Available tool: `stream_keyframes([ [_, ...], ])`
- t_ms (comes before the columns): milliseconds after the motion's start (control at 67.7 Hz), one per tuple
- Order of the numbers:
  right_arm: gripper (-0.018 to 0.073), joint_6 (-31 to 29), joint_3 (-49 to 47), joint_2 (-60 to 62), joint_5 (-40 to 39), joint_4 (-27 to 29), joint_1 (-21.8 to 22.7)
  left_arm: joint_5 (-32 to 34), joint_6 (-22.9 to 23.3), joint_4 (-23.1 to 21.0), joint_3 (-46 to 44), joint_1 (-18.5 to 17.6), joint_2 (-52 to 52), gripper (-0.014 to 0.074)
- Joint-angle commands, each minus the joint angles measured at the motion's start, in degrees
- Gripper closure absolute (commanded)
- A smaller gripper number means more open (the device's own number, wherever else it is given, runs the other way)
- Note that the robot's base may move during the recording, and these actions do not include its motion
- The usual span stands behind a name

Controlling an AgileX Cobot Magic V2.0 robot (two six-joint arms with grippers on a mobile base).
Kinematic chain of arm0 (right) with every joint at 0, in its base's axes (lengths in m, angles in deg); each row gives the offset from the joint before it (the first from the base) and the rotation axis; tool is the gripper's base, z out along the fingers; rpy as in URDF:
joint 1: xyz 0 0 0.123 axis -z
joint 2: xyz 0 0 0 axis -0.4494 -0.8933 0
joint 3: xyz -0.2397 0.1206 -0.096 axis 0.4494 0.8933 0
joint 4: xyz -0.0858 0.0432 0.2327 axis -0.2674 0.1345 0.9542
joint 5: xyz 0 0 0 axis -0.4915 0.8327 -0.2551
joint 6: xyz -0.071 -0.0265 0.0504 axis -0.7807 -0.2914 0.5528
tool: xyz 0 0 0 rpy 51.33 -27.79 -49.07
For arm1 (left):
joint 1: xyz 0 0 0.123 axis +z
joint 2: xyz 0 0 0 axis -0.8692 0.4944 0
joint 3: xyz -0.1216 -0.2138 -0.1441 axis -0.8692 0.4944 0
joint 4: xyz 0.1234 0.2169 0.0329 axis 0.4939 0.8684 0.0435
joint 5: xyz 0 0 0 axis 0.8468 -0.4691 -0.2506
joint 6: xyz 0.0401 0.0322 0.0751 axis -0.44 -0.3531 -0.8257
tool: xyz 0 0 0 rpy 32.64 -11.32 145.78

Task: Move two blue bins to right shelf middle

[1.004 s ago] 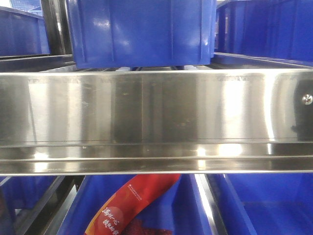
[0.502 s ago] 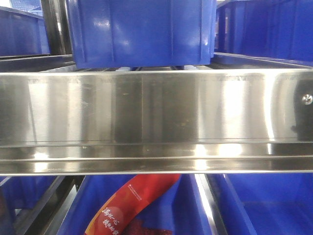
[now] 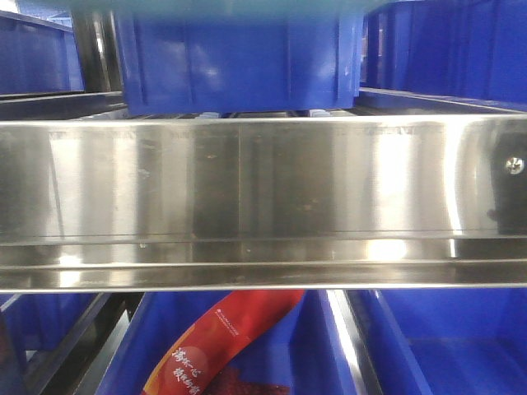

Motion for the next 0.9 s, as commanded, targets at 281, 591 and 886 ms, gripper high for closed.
stream_keyframes([
  [281, 0.0713, -2.45, 9.95, 0.56, -13.15, -2.31, 0.08, 9.43, -2.64, -2.44, 11.62, -0.05, -0.96, 0.0708],
  [591, 0.0638, -2.45, 9.95, -2.66, -13.39, -2.47, 0.08, 12.60, -3.81, -2.29, 12.38, -0.05, -0.96, 0.0659],
  [886, 0.0043, -2.45, 9.83, -2.66, -13.27, -2.47, 0.08, 12.16, -4.91, -2.29, 12.38, -0.05, -0.96, 0.0179],
])
